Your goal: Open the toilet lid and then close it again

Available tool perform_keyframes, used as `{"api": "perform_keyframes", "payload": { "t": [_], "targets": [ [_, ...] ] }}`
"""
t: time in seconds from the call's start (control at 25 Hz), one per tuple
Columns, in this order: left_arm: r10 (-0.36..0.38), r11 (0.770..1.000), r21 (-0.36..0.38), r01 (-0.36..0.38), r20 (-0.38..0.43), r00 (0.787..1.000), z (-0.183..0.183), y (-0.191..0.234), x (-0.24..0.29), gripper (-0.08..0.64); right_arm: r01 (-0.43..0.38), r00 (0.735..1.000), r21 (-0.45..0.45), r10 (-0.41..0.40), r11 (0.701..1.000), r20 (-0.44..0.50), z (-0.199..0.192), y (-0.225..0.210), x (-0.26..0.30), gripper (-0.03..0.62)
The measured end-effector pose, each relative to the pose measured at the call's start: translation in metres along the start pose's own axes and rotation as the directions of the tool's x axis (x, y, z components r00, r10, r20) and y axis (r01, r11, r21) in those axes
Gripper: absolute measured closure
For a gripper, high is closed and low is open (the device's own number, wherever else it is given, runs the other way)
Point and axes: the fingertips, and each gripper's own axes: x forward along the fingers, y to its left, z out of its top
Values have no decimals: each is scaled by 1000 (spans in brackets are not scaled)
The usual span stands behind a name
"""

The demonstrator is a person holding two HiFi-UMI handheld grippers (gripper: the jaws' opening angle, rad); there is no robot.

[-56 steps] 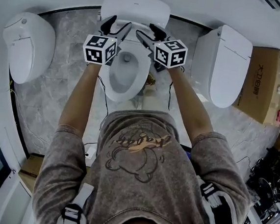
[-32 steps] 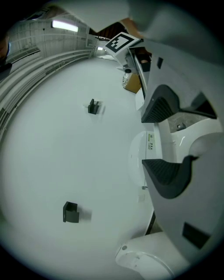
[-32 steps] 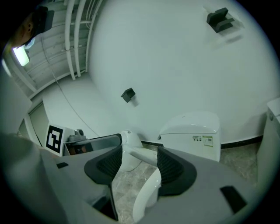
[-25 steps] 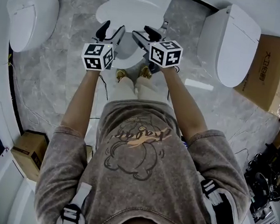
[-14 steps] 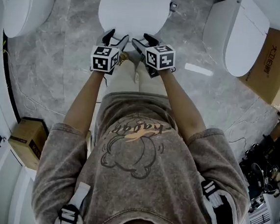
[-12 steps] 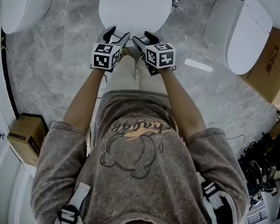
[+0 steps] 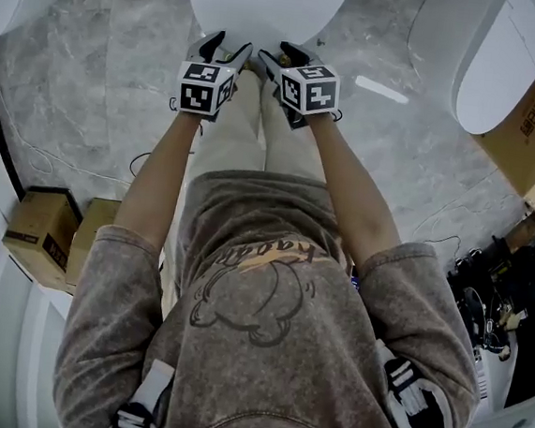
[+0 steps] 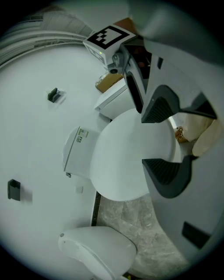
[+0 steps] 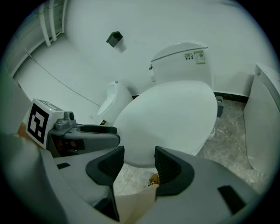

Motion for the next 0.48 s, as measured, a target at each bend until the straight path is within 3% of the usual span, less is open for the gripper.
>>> {"api": "perform_keyframes", "payload": {
  "t": [0.36, 0.48],
  "targets": [
    [9, 997, -81, -16, -87, 996, -54, 26, 46, 302, 16, 994, 36, -12, 999, -105, -44, -25, 53, 354],
    [-4, 997, -71, -5, -128, 992, -68, 29, 58, 302, 19, 992, 48, -13, 999, -128, -56, -32, 64, 354]
  ]
}}
